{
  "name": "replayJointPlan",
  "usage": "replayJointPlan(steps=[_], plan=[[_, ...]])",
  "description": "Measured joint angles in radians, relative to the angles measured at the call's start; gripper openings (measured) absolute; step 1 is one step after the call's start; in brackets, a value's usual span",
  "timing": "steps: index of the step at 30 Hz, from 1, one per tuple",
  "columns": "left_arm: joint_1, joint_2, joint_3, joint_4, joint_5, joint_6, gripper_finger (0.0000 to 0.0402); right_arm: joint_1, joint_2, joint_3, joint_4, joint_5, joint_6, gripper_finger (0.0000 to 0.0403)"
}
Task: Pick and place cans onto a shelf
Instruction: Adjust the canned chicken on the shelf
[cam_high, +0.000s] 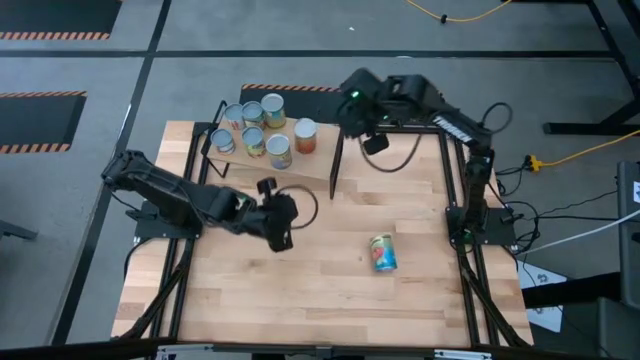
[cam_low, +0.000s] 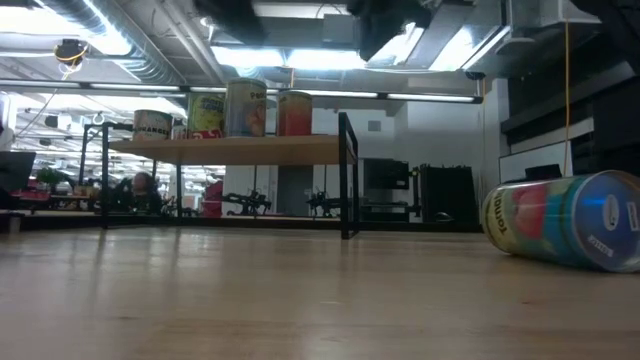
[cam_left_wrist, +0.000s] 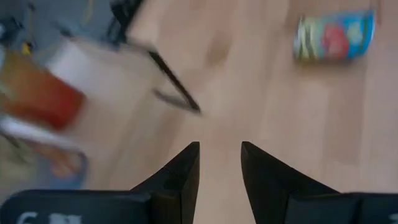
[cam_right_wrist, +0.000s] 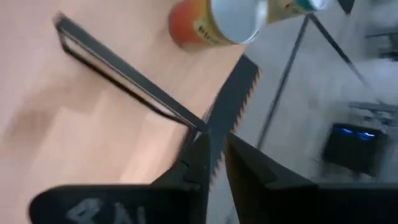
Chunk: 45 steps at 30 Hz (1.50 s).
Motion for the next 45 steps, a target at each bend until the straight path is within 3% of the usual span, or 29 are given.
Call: replayJointPlan(steps=[6, 16, 25, 31, 36, 45], plan=[[0.134, -0.003, 0.196, -0.023, -0.004, 0.208, 0.0111, -0.092, -0.074, 0.000, -0.002, -0.242, 0.047, 0.0053], [0.489, -0.003, 0.465, -0.045, 0.037, 0.481, 0.0111, -0.219, -0.080, -0.032, 0.014, -0.498, 0.046, 0.0053], [0.962, 0.007, 0.494, -0.037, 0.303, 0.510, 0.0111, -0.219, -0.081, -0.088, 0.049, -0.524, 0.044, 0.0053], [1.197, 0.075, 0.489, -0.039, 0.469, 0.506, 0.0111, -0.216, -0.080, -0.131, 0.065, -0.524, 0.046, 0.0053], [1.300, 0.161, 0.489, -0.041, 0.547, 0.499, 0.0111, -0.216, -0.080, -0.166, 0.073, -0.524, 0.046, 0.0053], [1.338, 0.301, 0.488, -0.043, 0.613, 0.499, 0.0111, -0.213, -0.080, -0.173, 0.076, -0.549, 0.048, 0.0053]])
